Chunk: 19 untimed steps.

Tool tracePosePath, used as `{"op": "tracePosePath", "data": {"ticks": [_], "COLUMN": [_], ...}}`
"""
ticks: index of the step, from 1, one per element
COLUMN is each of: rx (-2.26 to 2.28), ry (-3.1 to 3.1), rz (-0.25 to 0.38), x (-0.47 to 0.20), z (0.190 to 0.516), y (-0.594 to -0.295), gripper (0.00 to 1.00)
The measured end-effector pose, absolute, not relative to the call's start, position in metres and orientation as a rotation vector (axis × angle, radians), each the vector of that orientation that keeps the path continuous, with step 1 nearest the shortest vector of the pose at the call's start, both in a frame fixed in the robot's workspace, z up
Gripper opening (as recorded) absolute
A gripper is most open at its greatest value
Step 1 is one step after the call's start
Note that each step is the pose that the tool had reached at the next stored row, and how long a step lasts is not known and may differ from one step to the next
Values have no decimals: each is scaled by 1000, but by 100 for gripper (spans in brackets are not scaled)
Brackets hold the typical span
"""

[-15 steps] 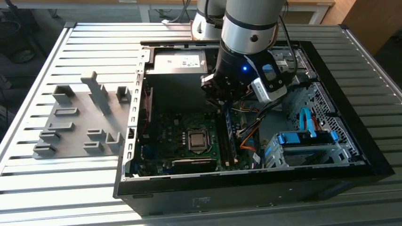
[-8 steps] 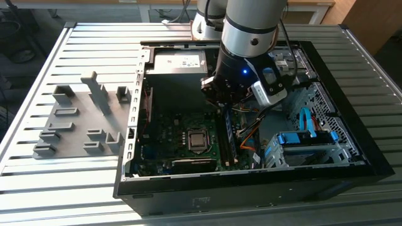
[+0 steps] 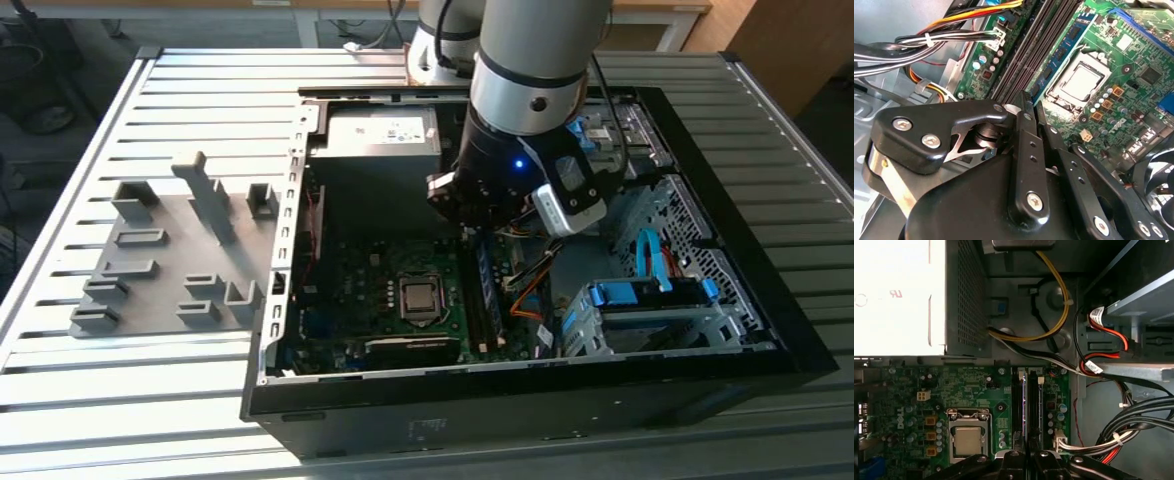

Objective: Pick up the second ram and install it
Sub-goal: 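Insert the second ram into the second slot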

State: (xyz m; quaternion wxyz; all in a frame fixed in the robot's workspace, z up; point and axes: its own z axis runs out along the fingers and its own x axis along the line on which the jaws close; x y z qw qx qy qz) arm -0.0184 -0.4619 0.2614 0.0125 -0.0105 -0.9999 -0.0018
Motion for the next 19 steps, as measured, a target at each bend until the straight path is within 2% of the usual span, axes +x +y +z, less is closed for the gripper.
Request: {"op": "tracePosePath", "data": {"ticks": [19], "rx": [-37], "ry": [-3116], "rz": [-7], "x": [-18], "z": [246], "y": [-469], "gripper": [14]}}
